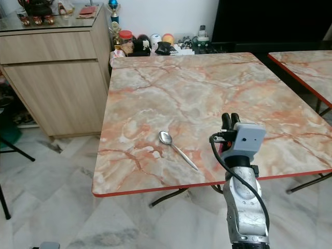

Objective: Setting the table

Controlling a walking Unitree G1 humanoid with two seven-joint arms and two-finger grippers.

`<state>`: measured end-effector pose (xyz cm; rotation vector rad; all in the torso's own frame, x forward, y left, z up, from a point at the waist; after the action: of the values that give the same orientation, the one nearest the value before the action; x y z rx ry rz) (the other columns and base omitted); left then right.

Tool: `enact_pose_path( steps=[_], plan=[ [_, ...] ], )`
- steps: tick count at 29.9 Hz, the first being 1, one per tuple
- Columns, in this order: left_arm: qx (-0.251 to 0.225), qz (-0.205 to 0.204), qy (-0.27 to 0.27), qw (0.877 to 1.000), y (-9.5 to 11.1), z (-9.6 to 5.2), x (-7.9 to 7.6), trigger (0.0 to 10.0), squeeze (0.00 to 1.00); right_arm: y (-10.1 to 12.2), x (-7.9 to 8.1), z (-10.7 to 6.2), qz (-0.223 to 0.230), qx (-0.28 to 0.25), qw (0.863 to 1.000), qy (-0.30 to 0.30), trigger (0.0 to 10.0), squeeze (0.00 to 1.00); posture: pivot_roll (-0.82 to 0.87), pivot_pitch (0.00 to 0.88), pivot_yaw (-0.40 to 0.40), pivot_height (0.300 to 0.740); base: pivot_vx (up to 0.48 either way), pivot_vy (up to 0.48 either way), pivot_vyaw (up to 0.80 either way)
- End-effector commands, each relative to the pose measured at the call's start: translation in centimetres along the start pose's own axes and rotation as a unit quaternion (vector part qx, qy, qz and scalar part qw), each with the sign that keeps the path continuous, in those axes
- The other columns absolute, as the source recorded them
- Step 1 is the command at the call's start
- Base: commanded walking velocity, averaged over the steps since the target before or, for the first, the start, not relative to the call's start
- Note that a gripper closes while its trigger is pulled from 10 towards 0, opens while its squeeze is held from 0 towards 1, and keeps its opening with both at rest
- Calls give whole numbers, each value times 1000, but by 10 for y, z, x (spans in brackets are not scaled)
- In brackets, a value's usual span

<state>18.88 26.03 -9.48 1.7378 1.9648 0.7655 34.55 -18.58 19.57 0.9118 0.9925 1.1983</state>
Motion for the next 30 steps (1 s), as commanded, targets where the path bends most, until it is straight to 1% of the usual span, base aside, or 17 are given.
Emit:
enact_pose_path(
  steps=[1, 7, 19, 22, 26, 28, 30],
  plan=[
    [9, -1, -1, 1000, -7, -2, 0, 10000, 0, 5, -2, 0, -5, -11, 1000, -1, 10000, 0, 5, 86, -3, 740, 0, 0, 800],
    [9, 0, -1, 1000, -7, -2, 0, 10000, 0, 4, 0, -1, -6, -9, 1000, 2, 10000, 0, 5, 86, -3, 740, 0, 0, 800],
    [10, -1, -1, 1000, -8, -2, 1, 10000, 0, 2, -1, -1, -7, -6, 1000, 2, 10000, 0, 8, 89, -1, 740, 0, 0, 784],
    [12, 0, -2, 1000, -9, -2, 1, 10000, 0, -6, -4, -2, 1, 13, 1000, -8, 10000, 0, 7, 89, -1, 740, 0, 0, 0],
    [15, 0, -1, 1000, -10, -2, 1, 10000, 0, -13, -15, -2, -21, 35, 999, -25, 10000, 0, 8, 91, -4, 740, 0, 0, 0],
    [16, 0, -1, 1000, -11, -3, 1, 10000, 0, -14, -17, -2, -12, 37, 999, -29, 10000, 0, 8, 91, -4, 740, 0, 0, 0],
    [18, 2, -1, 1000, -12, -3, 2, 10000, 0, -17, -18, -3, -22, 48, 998, -26, 10000, 0, 8, 91, -4, 740, 0, 0, 0]
  ],
)
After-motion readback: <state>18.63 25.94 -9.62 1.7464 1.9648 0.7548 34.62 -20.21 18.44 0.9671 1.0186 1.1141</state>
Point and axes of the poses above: a point about 5 cm out from each wrist's last joint towards the gripper, its own z axis pointing out of the wrist towards the gripper, its own y axis along the axis of the wrist's last joint, x = y × z, the point moved 3 cm from there along z, pointing out of the wrist towards the gripper, and after that the axes turned 7 degrees about -z, right-handed, at the moved point
